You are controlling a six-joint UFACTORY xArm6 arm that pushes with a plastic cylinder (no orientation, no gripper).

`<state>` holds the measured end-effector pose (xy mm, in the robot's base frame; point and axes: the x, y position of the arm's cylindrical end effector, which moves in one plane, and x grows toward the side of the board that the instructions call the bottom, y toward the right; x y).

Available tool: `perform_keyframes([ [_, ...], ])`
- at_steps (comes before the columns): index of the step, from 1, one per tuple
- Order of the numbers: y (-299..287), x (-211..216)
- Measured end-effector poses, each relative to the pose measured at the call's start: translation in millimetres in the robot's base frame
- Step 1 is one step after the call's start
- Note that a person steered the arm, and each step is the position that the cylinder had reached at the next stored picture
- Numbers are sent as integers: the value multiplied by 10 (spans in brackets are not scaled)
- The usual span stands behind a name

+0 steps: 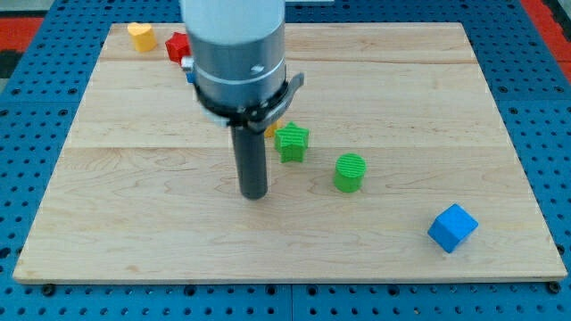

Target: Move the blue cube to the bottom left side

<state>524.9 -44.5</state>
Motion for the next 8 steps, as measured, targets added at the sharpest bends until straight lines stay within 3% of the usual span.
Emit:
perform_keyframes([
  [1,184,211],
  [2,882,407],
  [4,1658,72],
  [6,1883,-520],
  [8,2042,-312],
])
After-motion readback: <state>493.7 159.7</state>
